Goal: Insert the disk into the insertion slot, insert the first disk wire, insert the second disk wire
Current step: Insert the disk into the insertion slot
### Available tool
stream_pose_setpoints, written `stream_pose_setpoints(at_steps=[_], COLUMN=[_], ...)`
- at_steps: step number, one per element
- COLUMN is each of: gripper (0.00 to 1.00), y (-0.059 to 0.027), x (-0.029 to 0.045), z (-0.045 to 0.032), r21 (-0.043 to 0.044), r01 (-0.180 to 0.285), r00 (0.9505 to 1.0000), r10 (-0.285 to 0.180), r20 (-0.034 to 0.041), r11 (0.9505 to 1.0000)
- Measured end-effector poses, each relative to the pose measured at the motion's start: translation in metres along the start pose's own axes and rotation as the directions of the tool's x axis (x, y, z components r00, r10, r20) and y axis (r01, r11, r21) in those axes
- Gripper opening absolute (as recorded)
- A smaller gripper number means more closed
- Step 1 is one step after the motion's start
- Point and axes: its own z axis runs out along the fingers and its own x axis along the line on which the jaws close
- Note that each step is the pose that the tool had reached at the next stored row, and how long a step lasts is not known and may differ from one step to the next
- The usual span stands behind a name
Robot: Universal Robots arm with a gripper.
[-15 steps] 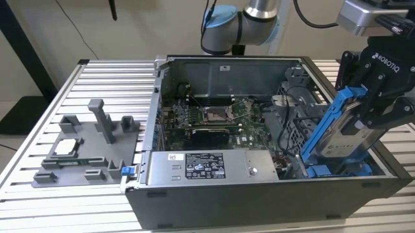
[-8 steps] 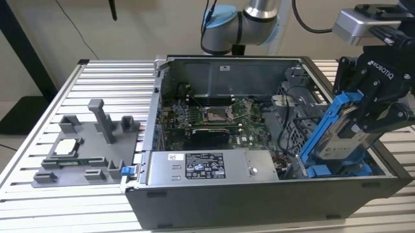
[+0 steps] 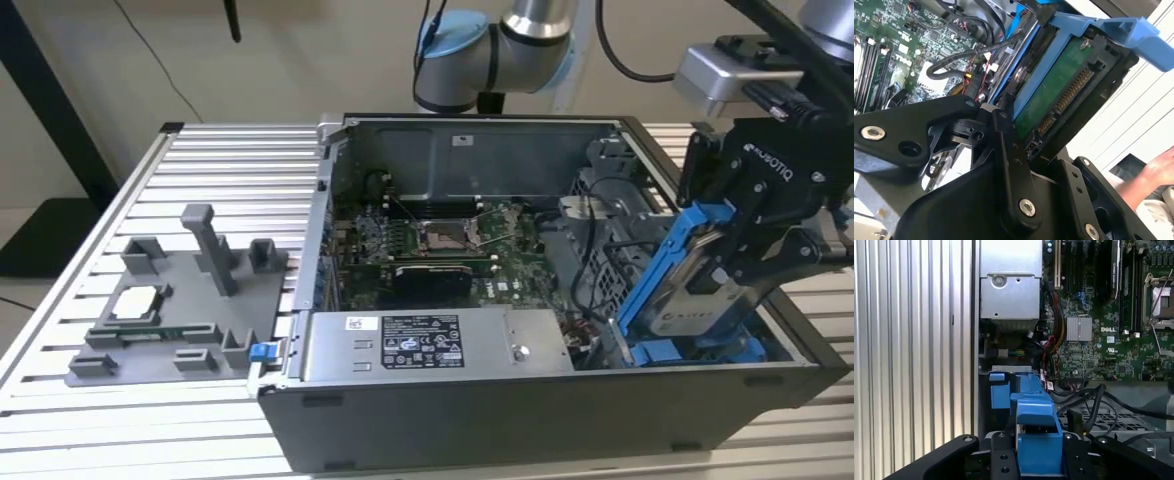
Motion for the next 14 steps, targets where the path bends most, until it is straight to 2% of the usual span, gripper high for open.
stream_pose_setpoints(at_steps=[4,11,12,14], gripper=[0.00,0.00,1.00,1.00], y=[-0.0002,-0.0002,-0.0002,-0.0002], x=[-0.0003,-0.0003,-0.0003,-0.0003], z=[0.0063,0.0066,0.0066,0.0066], r21=[-0.0013,-0.0036,-0.0039,-0.0038], r01=[0.000,0.000,0.000,0.000], r00=[1.0000,1.0000,1.0000,1.0000], r10=[0.000,0.000,0.000,0.000], r20=[0.0001,-0.0001,0.0002,-0.0001], r11=[1.0000,1.0000,1.0000,1.0000])
